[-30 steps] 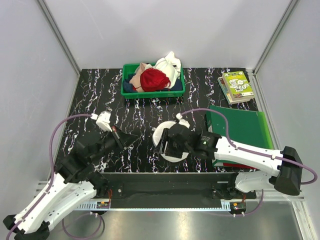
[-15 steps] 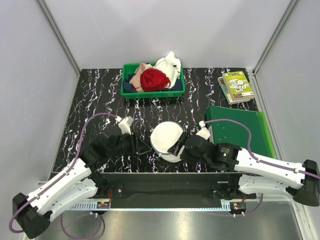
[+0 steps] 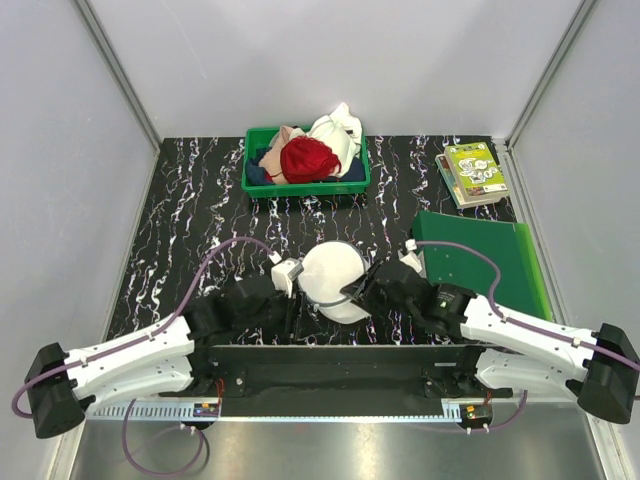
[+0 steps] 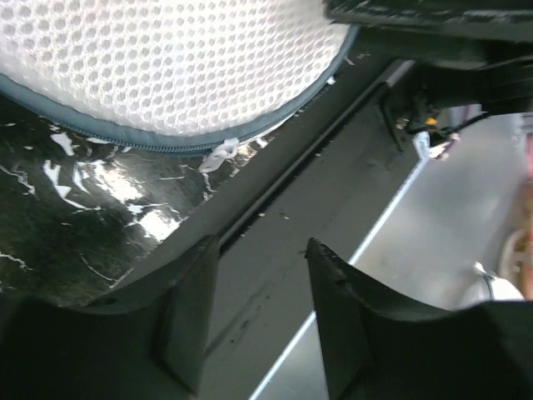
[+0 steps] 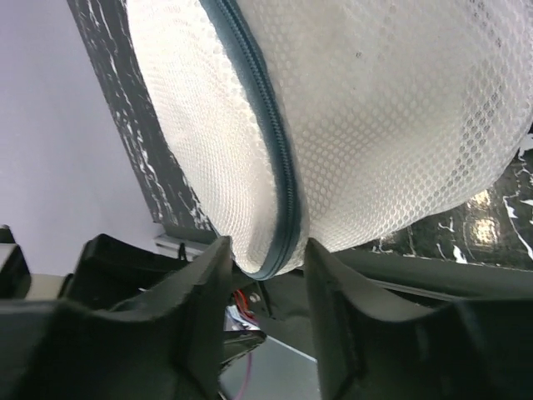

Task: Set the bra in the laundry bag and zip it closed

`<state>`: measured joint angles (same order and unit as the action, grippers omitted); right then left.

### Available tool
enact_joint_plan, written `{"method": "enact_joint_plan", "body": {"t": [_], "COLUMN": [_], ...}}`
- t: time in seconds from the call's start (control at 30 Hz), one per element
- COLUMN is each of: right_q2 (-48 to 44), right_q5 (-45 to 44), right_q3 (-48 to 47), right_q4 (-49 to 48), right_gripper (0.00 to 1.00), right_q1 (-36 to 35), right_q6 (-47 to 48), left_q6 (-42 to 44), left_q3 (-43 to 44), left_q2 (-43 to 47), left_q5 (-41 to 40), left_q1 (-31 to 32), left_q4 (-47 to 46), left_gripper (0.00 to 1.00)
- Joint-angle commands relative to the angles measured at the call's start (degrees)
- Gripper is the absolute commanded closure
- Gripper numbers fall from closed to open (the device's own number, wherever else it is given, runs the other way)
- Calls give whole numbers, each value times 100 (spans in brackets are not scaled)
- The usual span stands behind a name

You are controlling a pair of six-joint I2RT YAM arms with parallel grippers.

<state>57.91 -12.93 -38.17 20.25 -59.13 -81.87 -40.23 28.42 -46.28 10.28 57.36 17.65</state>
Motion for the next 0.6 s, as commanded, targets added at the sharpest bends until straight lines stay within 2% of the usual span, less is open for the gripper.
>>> {"method": "enact_joint_plan", "body": {"t": [0.0,0.03,0.27,0.37,0.57], "right_q2": [-69,-69,-166,-183,-315], "right_q5": [229,282,677,730,783], "right_q3": [47,56,108,143,240], "right_q4": [-381,-390,-399,-408,-408], "right_gripper": [60,69,96,100,100], "right_q1": [375,437,754,798,842], "right_q6": [117,153,373,408,408], "left_q6": [269,313,516,507,542], "left_q3": [-65,-74,338,742,1138], "left_q2": [-144,-188,-724,-1031,-1524], "left_q5": [-782,-834,-879,-1011,-914], "left_q1": [82,82,65,56,3], "left_q4": [-534,-604,-939,-746,-710], "left_gripper": [43,40,39,39,43]}}
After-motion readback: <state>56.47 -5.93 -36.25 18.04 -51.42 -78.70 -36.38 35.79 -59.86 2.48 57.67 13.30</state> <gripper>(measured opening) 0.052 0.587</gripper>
